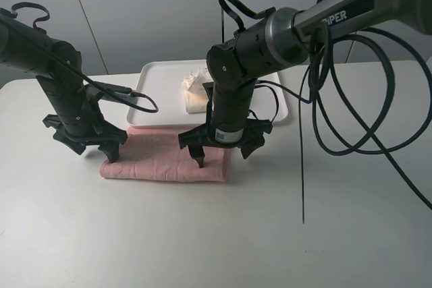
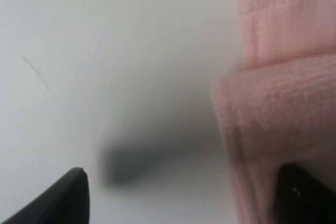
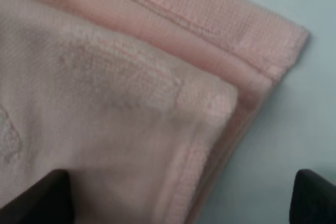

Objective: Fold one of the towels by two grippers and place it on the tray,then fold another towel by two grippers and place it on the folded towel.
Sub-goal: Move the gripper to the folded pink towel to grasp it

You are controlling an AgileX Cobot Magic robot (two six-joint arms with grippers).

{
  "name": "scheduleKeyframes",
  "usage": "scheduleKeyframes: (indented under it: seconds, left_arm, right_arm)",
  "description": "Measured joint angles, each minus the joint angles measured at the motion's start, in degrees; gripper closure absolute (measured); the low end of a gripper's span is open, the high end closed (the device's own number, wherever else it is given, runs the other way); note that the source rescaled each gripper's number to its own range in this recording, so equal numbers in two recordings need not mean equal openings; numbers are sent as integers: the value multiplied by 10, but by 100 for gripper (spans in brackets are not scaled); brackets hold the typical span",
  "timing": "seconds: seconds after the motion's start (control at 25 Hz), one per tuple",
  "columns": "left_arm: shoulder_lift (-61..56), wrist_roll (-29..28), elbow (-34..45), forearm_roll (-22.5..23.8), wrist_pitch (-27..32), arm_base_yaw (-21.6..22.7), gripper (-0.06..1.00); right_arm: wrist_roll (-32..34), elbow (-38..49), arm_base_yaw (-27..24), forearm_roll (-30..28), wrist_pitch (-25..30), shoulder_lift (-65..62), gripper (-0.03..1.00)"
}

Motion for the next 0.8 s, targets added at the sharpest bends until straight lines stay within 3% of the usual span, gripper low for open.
scheduleKeyframes:
  seconds: [0.12,0.28,0.4,0.48,0.68,0.8]
  left_arm:
    - [0,0,0,0,0,0,2]
    - [0,0,0,0,0,0,2]
    - [0,0,0,0,0,0,2]
    - [0,0,0,0,0,0,2]
    - [0,0,0,0,0,0,2]
    - [0,0,0,0,0,0,2]
  right_arm:
    - [-1,-1,0,8,0,6,17]
    - [-3,-2,0,13,-3,6,38]
    - [-10,-2,0,13,-5,6,43]
    - [-13,-2,0,13,-8,6,43]
    - [-28,-2,0,13,-11,6,25]
    - [-30,-2,0,13,-13,7,22]
